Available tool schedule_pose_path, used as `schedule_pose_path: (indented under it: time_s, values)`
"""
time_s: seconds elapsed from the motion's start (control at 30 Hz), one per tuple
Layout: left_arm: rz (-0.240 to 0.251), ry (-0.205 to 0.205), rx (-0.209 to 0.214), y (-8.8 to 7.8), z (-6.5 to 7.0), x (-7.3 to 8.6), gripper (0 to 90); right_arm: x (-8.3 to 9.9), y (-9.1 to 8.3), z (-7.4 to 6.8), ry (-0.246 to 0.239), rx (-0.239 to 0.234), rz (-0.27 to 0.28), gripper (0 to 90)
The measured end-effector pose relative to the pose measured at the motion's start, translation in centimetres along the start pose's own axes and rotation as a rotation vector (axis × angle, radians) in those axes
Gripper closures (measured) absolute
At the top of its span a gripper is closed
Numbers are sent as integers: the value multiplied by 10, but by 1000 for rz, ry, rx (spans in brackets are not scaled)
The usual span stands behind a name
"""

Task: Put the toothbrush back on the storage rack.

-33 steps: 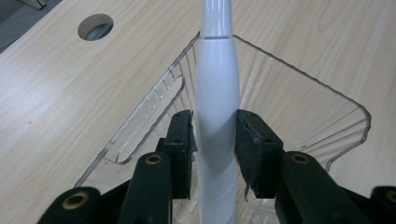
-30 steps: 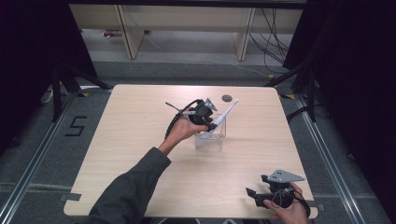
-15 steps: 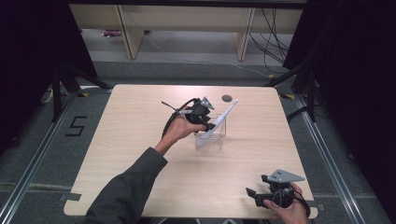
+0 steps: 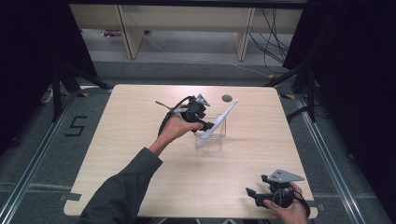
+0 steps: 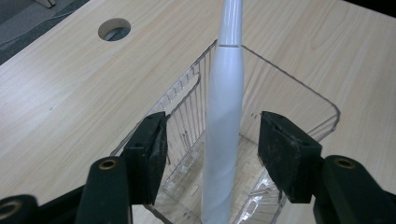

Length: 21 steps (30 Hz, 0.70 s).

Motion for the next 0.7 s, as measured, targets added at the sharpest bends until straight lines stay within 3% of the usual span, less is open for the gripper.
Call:
schedule_pose_path:
  time_s: [0.03, 0.13, 0.17, 0.7]
  values:
    - [14, -14, -1, -2, 1, -1, 410, 0, 0, 0, -2, 2, 1, 190]
    - [-1, -2, 2, -6, 1, 0, 373, 0, -1, 0, 2, 5, 1, 191]
    - [17, -25, 2, -6, 2, -1, 373, 0, -1, 0, 2, 5, 1, 191]
    - [53, -36, -16, -31, 4, -1, 260, 0, -1, 1, 1, 6, 2, 189]
Point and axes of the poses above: each handheld gripper's, and its own axes: y roughly forward along the jaws, x roughly out of its underside, z roughly to its right, the point moved 9 cm from there along y, roughly forward along the jaws, and after that the axes turned 3 degrees about -z, right-handed, at the moved point
